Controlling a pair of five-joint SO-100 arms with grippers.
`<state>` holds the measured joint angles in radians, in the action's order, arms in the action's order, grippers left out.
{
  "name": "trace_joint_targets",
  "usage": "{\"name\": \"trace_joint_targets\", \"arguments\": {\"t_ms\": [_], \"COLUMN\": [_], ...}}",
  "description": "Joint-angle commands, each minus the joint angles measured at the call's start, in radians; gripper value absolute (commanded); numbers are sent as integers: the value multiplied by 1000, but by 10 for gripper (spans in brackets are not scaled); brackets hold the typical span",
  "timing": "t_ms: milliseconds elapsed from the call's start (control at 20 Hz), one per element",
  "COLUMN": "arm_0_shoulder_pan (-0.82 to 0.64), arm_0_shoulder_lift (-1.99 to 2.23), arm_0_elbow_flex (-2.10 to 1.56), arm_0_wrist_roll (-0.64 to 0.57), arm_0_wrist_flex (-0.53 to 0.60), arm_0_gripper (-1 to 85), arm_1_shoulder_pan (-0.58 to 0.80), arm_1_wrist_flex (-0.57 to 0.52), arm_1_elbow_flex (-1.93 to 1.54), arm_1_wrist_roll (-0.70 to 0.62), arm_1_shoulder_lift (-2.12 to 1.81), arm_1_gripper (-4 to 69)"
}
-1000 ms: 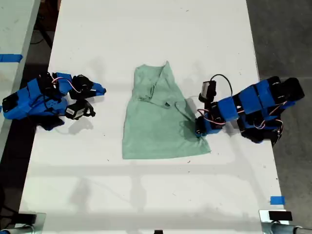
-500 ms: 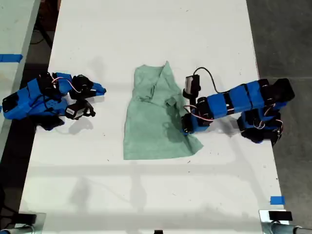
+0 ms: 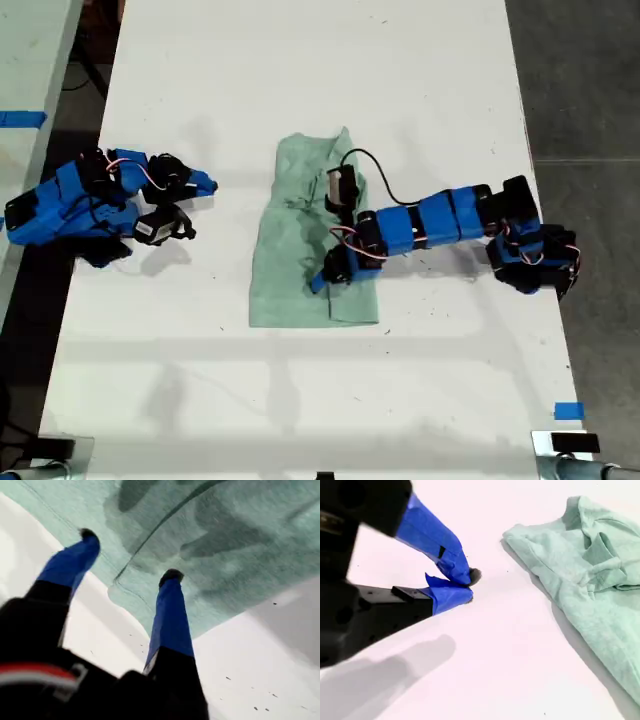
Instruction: Fold t shirt
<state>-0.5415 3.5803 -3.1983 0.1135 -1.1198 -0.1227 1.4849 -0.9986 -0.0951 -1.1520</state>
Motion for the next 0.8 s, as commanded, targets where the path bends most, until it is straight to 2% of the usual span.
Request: {"name": "trace_joint_targets", "arguments": {"t_ms": [0, 100, 200, 350, 550, 700, 750], "arm_0_shoulder_pan": [6, 8, 9, 9, 6, 3, 3], "arm_0_shoulder_lift": [6, 6, 6, 6, 6, 6, 6], "arm_0_elbow_flex": [-12, -12, -12, -12, -12, -12, -12], "arm_0_wrist_roll": [0, 0, 0, 0, 0, 0, 0], "arm_0_wrist_flex": [17, 17, 17, 17, 17, 17, 17], "arm_0_gripper": [-1, -1, -1, -1, 4, 23, 29], "arm_1_shoulder_pan": [-15, -14, 11, 40, 31, 18, 17], "arm_1_wrist_flex": [41, 124, 262, 242, 94, -230, -302], "arm_1_elbow_flex": [67, 63, -35, -497, -1134, -1618, -1735], "arm_1_wrist_roll": [0, 15, 63, 149, 265, 239, 241], "arm_1_shoulder_lift": [-103, -173, -311, -703, -1223, -1582, -1649], "arm_1_gripper": [342, 337, 347, 343, 333, 292, 272]}}
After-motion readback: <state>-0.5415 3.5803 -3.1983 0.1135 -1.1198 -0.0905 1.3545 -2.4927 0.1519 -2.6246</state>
